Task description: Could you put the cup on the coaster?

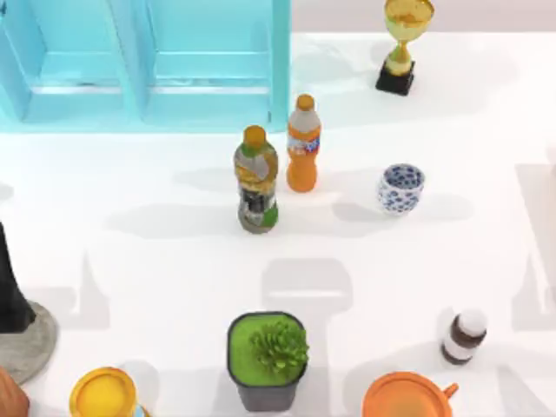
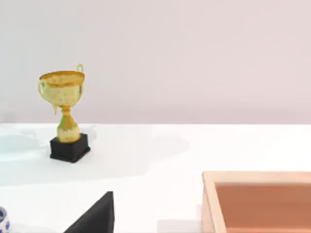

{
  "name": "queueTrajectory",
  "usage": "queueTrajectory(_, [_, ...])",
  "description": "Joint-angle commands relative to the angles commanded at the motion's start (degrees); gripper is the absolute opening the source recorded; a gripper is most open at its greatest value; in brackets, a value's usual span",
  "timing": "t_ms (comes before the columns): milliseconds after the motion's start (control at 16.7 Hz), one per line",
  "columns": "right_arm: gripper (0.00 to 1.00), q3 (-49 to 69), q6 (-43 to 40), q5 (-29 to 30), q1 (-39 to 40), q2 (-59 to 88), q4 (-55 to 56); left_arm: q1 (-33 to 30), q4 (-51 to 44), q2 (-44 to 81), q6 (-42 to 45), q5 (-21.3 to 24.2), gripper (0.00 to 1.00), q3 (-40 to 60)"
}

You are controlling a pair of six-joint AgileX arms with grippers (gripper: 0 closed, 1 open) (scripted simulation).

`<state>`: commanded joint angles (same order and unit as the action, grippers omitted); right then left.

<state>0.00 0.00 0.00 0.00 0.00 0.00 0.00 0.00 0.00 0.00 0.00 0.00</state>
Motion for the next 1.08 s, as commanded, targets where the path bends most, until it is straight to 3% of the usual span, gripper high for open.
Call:
queueTrajectory(240, [1.0,0.0,0.0,0.0,0.0,0.0,0.0,-1.0,-1.3,1.1,1.1,0.4,1.0,1.6])
queueTrajectory(480, [1.0,0.0,0.0,0.0,0.0,0.0,0.0,-6.8,-8.7,9.0,7.3,2.9,1.0,10.9])
queueTrajectory(720, [1.0,0.0,0.0,0.0,0.0,0.0,0.0,-15.4,-20.3,25.8,17.0,6.8,1.0,28.0])
queueTrajectory(1080, [1.0,0.0,0.0,0.0,0.0,0.0,0.0,-27.9,-38.9,62.9,31.9,13.2,1.0,63.1])
